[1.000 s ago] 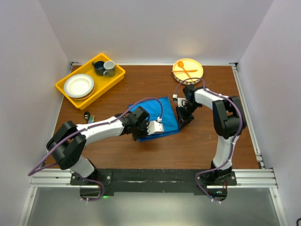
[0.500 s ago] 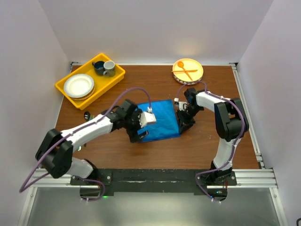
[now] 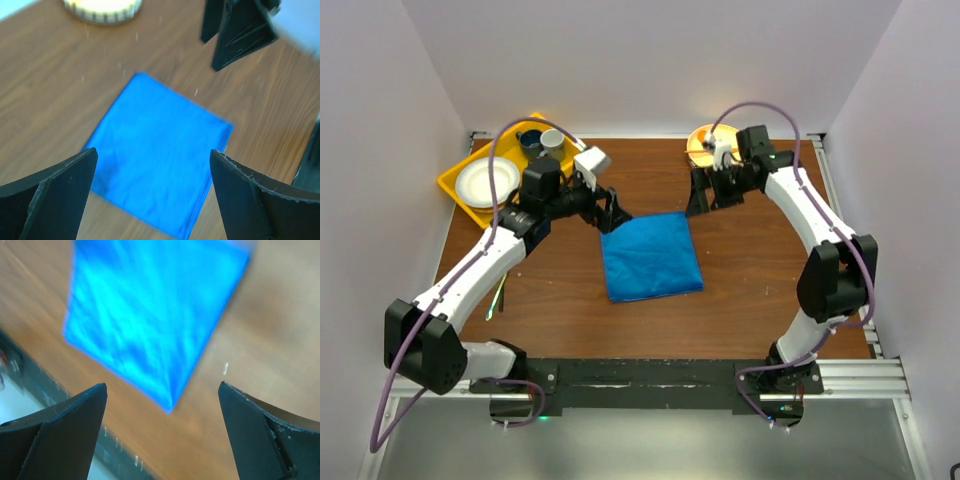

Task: Fold the napkin into a case and place the utensils inside
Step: Smooth out the square-folded napkin at the center of the board.

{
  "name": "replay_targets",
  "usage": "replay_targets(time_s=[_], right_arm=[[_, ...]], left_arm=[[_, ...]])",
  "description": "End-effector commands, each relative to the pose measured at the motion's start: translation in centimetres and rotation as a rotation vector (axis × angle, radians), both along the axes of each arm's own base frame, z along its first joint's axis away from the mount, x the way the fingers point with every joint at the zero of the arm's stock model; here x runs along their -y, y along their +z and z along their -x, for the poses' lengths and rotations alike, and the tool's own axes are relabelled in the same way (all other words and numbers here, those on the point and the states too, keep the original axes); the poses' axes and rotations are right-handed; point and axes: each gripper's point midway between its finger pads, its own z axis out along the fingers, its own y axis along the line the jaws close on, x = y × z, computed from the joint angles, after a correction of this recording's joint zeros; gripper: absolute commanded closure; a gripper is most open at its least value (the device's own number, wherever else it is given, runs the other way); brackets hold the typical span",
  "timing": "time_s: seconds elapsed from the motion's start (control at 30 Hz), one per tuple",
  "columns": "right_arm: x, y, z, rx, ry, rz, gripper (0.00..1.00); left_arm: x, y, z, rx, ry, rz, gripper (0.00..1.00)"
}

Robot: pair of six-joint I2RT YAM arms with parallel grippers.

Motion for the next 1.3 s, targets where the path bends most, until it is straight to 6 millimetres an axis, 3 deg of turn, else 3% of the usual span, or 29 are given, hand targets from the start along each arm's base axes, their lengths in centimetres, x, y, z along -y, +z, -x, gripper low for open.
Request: replay_targets(time_s=[0.0,0.03,0.13,0.17,0.2,0.23,0.3,0.33,0.37,0.53,0.57,0.97,1.07,1.27], right_arm=[[-3.7,8.3,-4.6,0.277,-0.015,-0.253,0.02],[-4.4,9.0,-5.9,0.307,-0.053,-0.313,0.02],[-6.3,8.3,-7.2,0.242,-0.069,-0.426,0.02],[-7.0,6.9,-7.2,0.177,-0.054,-0.458,0.02],[-7.6,6.2,-7.2,0.119,-0.06,-0.488,0.02],[-8.0,5.9,-7.5,0.1,-0.056,-0.512,0.02],[-8.9,4.7,-7.4,0.008,-0.08,-0.57,0.02],[-9.4,4.1,-7.6,0.016,-0.088,-0.598,0.02],[-9.6,3.8,-7.7,0.001,-0.097,-0.618,0.02],[-11.1,1.1,-7.8,-0.071,-0.175,-0.639,0.02],[-11.2,0.7,-7.7,-0.079,-0.183,-0.633,0.02],[-11.0,-8.4,-9.2,-0.184,-0.3,-0.543,0.02],[-10.5,-10.7,-8.9,-0.212,-0.311,-0.496,0.02],[-8.6,-13.8,-8.2,-0.228,-0.302,-0.37,0.02]], left_arm=[[2.8,6.1,-0.7,0.058,-0.044,0.337,0.0],[3.0,5.9,-0.7,0.079,-0.049,0.379,0.0],[3.4,3.2,-2.3,-0.112,0.034,0.447,0.0],[4.3,1.0,-2.1,-0.228,-0.022,0.441,0.0],[4.6,0.4,-1.9,-0.282,-0.053,0.464,0.0],[4.8,1.1,-2.6,-0.308,-0.03,0.539,0.0],[4.9,-0.3,-3.2,-0.345,0.017,0.582,0.0],[5.0,0.2,-3.8,-0.354,0.039,0.63,0.0],[5.2,-1.1,-4.4,-0.402,0.061,0.635,0.0],[5.7,-3.8,-6.5,-0.511,0.132,0.703,0.0],[5.8,-5.2,-6.9,-0.543,0.152,0.701,0.0],[6.1,-13.0,-9.8,-0.652,0.276,0.704,0.0],[4.7,-15.8,-9.8,-0.699,0.348,0.691,0.0],[0.5,-18.8,-9.4,-0.757,0.49,0.69,0.0]])
